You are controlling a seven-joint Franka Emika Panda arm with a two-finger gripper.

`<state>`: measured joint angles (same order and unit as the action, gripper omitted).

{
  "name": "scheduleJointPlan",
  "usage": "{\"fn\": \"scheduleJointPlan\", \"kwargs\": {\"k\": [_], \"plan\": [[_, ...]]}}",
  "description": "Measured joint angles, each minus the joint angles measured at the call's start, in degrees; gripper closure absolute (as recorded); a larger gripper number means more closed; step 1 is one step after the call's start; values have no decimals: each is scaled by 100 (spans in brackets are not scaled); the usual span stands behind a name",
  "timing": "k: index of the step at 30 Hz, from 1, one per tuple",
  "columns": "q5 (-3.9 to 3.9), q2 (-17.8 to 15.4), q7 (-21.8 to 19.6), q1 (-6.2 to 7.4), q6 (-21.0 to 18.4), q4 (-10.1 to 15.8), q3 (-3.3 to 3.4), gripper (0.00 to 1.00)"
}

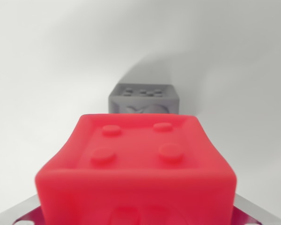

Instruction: Destack cube

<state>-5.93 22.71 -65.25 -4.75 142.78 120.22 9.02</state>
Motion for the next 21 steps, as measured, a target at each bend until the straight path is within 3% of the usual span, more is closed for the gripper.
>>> {"fn": "scheduleJointPlan", "kwargs": {"k": [21], "plan": [[-16, 456, 383, -269, -277, -719, 7, 100]]}}
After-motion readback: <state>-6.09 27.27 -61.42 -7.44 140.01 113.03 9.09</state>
